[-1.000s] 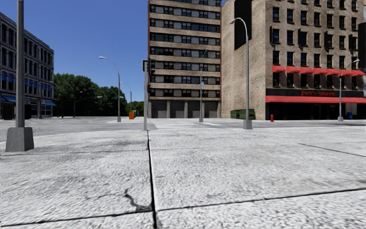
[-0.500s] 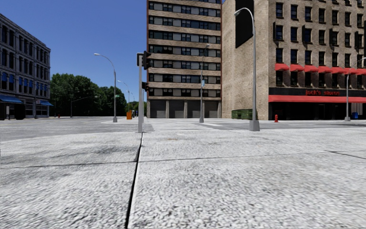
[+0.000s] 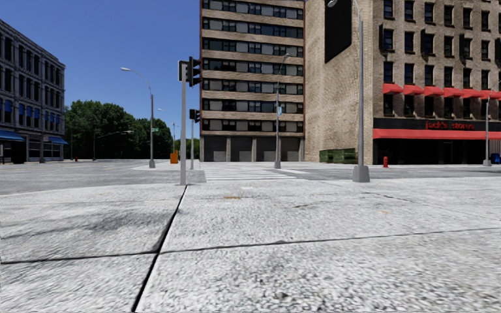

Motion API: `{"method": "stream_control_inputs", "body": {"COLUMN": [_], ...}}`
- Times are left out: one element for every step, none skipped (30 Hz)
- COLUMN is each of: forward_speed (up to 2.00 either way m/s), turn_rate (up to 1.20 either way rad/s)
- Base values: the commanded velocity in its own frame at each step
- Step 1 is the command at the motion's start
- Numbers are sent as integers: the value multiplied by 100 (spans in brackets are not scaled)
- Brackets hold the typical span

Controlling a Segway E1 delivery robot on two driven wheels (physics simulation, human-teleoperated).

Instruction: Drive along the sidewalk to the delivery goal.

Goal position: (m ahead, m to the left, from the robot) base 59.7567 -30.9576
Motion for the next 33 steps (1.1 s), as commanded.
{"method": "stream_control_inputs", "body": {"forward_speed": [200, 200, 200, 200, 200, 200, 200, 200, 200, 200, 200, 200, 200, 200, 200, 200, 200, 200, 200, 200, 200, 200, 200, 200, 200, 200, 200, 200, 200, 200, 200, 200, 200], "turn_rate": [0, 0, 0, 0, 0, 0, 0, 0, 0, 0, 0, 0, 0, 0, 0, 0, 0, 0, 0, 0, 0, 0, 0, 0, 0, 0, 0, 0, 0, 0, 0, 0, 0]}}
